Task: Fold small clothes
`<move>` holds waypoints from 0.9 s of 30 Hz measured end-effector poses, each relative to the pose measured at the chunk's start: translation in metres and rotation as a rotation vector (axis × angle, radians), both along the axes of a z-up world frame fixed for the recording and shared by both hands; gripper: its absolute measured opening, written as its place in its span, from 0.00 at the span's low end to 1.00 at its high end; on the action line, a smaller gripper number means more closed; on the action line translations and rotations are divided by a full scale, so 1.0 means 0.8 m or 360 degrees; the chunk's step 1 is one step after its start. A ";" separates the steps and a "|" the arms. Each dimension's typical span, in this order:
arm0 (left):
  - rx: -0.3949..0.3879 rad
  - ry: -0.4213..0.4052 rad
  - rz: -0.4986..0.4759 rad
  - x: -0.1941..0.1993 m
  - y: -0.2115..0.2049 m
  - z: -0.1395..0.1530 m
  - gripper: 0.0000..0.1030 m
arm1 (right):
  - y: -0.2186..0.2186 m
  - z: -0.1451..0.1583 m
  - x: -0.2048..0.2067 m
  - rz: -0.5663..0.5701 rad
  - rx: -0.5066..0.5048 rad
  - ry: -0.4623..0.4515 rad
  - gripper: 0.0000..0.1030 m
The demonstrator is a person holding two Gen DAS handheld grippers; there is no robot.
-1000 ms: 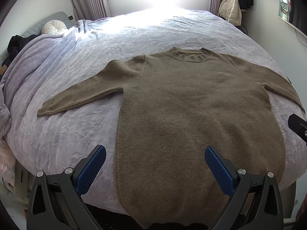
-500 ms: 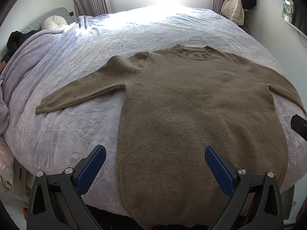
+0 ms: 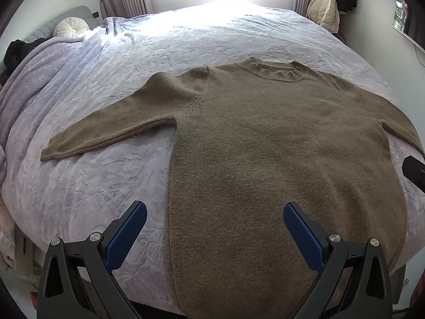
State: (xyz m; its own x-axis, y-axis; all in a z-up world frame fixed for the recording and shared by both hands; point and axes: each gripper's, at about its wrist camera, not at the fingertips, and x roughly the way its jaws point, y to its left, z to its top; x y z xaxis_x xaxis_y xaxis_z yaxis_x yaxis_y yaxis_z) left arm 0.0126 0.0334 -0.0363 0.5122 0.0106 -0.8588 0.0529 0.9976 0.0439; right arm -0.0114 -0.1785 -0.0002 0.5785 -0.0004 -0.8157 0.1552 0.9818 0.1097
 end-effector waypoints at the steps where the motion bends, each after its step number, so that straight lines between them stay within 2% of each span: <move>1: -0.0003 0.0002 -0.0001 0.004 0.002 -0.002 1.00 | 0.002 -0.002 0.003 0.0007 0.0002 0.0004 0.99; 5: -0.0043 0.0019 0.0002 0.020 0.014 -0.009 1.00 | 0.017 -0.010 0.017 0.0041 -0.0018 0.0021 0.99; 11: -0.0169 0.0032 0.0034 0.042 0.055 -0.016 1.00 | 0.051 -0.021 0.045 0.0149 -0.0037 0.0050 0.99; 16: -0.0176 -0.0020 0.0188 0.065 0.119 -0.021 1.00 | 0.091 -0.030 0.070 0.0270 -0.0040 0.0069 0.99; 21: -0.0199 -0.0120 0.0363 0.087 0.207 -0.027 1.00 | 0.142 -0.038 0.087 0.0472 0.0048 0.0032 0.99; 24: -0.0336 -0.0191 0.0537 0.099 0.278 -0.037 1.00 | 0.170 -0.044 0.093 0.0564 0.0076 0.0042 0.99; 27: -0.0570 -0.0208 0.0697 0.106 0.346 -0.061 1.00 | 0.188 -0.054 0.098 0.0622 0.0099 0.0084 0.99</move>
State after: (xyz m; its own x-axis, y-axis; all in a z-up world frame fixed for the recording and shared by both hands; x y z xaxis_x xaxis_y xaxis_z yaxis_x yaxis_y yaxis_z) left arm 0.0977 0.3104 -0.0849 0.6277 -0.0341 -0.7777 -0.3514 0.8791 -0.3221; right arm 0.0667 -0.0282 -0.0437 0.4826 0.2617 -0.8358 -0.2214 0.9598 0.1727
